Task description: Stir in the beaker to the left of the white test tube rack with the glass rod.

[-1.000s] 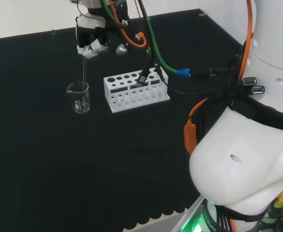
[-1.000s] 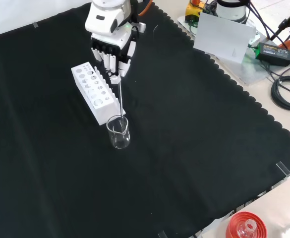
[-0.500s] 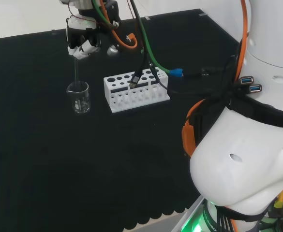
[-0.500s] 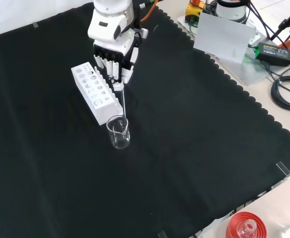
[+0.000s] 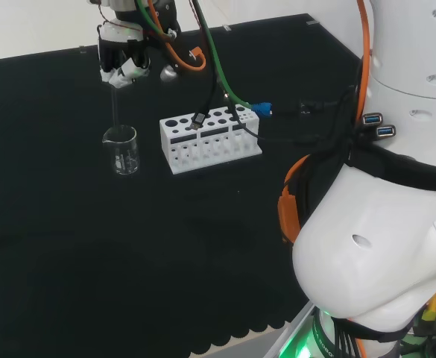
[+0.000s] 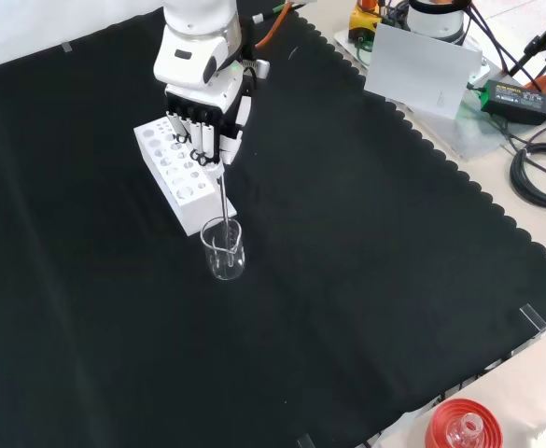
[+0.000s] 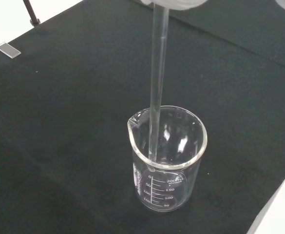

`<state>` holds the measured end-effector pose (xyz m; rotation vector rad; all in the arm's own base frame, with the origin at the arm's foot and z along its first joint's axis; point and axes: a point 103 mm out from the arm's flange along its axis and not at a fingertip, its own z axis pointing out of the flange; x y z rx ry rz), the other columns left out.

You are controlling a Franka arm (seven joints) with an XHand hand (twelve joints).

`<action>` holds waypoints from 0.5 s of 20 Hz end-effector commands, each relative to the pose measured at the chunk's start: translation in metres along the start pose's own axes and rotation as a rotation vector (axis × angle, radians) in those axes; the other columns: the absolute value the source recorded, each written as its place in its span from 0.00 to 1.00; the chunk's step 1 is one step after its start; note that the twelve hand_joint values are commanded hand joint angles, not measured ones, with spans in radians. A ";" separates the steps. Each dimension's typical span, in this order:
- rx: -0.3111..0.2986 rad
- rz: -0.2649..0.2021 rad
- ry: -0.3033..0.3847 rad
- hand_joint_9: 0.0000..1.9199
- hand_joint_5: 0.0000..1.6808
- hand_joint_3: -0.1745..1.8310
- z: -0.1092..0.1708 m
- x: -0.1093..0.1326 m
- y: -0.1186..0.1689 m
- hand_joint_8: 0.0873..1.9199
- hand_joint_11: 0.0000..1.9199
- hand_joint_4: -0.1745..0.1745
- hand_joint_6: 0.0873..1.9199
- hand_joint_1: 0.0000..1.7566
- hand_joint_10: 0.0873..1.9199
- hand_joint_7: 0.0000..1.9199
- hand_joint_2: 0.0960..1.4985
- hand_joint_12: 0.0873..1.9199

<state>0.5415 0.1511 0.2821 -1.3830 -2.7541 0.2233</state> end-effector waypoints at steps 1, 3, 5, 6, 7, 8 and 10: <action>-0.010 0.003 -0.001 0.91 0.84 0.00 -0.004 -0.003 -0.007 0.26 0.84 0.00 0.00 0.76 0.21 0.73 0.68 0.35; -0.012 0.006 -0.002 0.91 0.84 0.00 -0.006 -0.003 -0.009 0.26 0.84 0.00 0.00 0.76 0.21 0.73 0.68 0.35; -0.016 0.005 -0.004 0.91 0.84 0.00 -0.008 -0.002 -0.012 0.26 0.84 0.00 0.00 0.76 0.21 0.73 0.68 0.35; -0.016 0.005 -0.006 0.91 0.84 0.00 -0.009 -0.002 -0.013 0.26 0.84 0.00 0.00 0.76 0.21 0.73 0.68 0.35; -0.018 0.005 -0.007 0.91 0.84 0.00 -0.010 -0.002 -0.013 0.26 0.84 0.00 0.00 0.76 0.21 0.73 0.68 0.35; -0.019 0.006 -0.008 0.91 0.84 0.00 -0.011 -0.001 -0.014 0.26 0.84 0.00 0.00 0.76 0.21 0.73 0.68 0.35; -0.021 0.004 -0.010 0.91 0.84 0.00 -0.013 -0.001 -0.015 0.26 0.84 0.00 0.00 0.76 0.21 0.73 0.68 0.35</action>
